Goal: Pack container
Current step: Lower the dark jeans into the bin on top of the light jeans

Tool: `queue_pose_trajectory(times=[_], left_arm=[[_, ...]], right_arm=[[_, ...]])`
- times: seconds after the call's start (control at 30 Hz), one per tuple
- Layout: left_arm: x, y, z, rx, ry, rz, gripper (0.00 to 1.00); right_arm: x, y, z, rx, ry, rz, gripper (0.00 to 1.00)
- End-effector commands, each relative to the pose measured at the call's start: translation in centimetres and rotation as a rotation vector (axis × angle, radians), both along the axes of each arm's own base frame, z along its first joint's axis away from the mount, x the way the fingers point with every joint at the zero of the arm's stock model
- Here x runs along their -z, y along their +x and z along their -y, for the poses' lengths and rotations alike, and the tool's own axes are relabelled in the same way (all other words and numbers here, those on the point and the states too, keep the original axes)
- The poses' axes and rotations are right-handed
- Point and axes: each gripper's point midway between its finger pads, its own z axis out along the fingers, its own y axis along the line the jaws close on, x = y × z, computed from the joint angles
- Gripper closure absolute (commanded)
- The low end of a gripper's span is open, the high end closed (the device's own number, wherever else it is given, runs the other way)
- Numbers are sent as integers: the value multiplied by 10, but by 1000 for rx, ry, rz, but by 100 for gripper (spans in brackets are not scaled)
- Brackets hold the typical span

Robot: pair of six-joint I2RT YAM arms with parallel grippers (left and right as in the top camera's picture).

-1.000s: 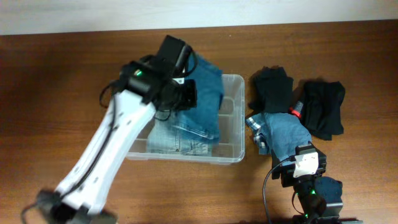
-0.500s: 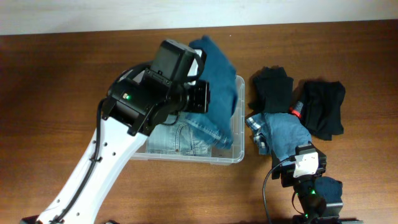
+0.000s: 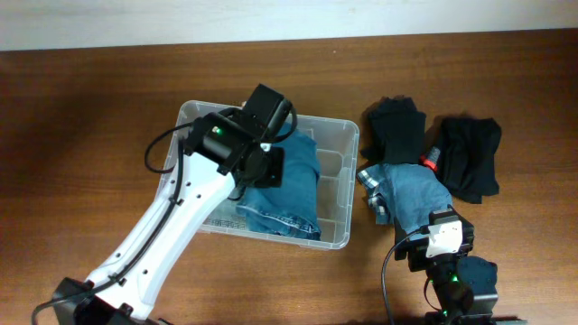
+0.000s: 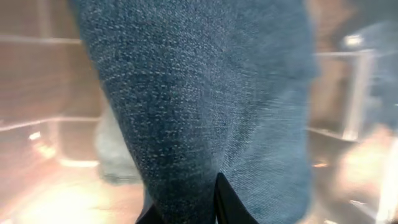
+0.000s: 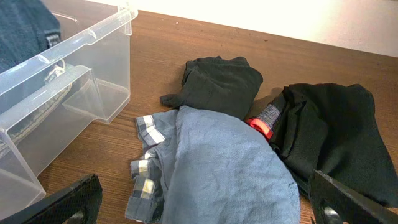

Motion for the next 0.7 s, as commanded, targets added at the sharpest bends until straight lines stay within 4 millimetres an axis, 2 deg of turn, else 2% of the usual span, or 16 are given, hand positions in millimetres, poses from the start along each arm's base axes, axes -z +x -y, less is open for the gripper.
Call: queue_pose_trajectory(times=[0.0,0.1,0.13,0.17,0.27,0.3,0.33,0.4,0.47,0.53,0.6,0.63,0.67], left_arm=[[0,8,-46,-63,191,42,98],[-5,9,-94,-141,349,37,92],[-7,9,-109,-172,385,33,78],[-9,11,-123,-208,407,30,55],[-16,17,-148,-277,411,33,33],[-20,20,-155,-290,409,39,22],[-24,23,-160,-295,406,48,21],[-30,27,-168,-302,405,59,22],[-37,29,-167,-303,376,67,30],[-36,31,-151,-261,283,54,41],[-30,31,-125,-190,160,24,59],[-25,28,-108,-144,90,-8,72],[-21,25,-98,-119,52,-34,79]], right_arm=[[2,0,1,4,9,-4,2],[2,0,1,4,9,-4,2],[2,0,1,4,9,-4,2],[2,0,1,4,9,-4,2],[2,0,1,4,9,-4,1],[2,0,1,4,9,-4,1],[2,0,1,4,9,-4,1],[2,0,1,4,9,-4,1],[2,0,1,4,9,-4,2],[2,0,1,4,9,-4,1],[2,0,1,4,9,-4,2],[2,0,1,4,9,-4,2],[2,0,1,4,9,-4,1]])
